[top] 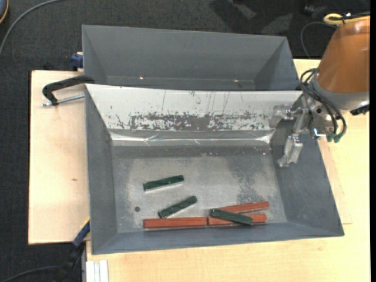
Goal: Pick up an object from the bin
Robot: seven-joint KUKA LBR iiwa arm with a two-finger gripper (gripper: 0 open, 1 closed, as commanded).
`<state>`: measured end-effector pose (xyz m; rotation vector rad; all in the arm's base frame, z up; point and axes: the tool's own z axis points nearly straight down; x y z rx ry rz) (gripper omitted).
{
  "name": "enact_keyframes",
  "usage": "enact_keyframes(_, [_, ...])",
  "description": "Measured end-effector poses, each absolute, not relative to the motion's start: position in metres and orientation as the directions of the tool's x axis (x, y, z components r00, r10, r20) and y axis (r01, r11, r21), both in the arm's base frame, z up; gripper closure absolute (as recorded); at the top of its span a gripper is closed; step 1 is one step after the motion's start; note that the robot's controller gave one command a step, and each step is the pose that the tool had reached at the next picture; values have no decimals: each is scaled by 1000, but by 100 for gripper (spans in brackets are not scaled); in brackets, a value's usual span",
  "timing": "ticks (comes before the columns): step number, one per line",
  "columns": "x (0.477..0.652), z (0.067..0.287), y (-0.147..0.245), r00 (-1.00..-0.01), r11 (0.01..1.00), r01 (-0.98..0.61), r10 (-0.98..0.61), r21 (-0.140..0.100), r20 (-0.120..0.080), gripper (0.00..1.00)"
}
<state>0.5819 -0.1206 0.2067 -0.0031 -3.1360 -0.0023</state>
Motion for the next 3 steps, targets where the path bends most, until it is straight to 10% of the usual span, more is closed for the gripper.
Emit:
enact_keyframes(1, [519, 140, -53, -1000, 1000, 14, 14, 5, 10, 0])
enact_keyframes(2, [508, 166, -18, -994, 994, 113, 113, 3, -1, 0])
enact_keyframes(3, [511, 101, 67, -994, 994, 109, 109, 4, 5, 0])
